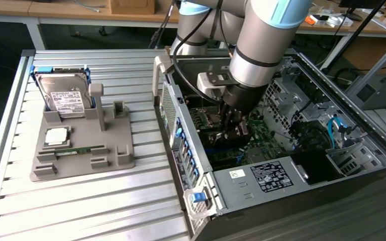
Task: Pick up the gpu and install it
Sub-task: 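Insert the gpu into the slot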
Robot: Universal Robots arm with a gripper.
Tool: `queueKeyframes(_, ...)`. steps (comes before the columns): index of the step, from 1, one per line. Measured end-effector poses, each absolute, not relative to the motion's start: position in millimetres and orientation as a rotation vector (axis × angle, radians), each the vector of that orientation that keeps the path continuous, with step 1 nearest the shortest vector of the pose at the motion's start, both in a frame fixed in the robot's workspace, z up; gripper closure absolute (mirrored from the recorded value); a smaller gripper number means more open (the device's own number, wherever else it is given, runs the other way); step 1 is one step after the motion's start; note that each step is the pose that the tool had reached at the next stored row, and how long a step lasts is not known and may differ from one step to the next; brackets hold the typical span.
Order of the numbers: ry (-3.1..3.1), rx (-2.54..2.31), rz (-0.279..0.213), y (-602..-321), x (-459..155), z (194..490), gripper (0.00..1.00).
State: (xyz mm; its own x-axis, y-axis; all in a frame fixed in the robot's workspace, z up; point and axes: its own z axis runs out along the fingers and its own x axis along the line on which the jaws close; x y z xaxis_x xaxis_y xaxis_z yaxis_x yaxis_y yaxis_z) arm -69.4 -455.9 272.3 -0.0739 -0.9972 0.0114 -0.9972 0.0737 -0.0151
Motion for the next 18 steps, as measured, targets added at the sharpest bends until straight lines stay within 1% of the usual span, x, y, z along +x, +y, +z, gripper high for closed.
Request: queueKeyframes(18, 2.3, -2.136, -0.029, -455.9, -69.5, 270.6, 0.73)
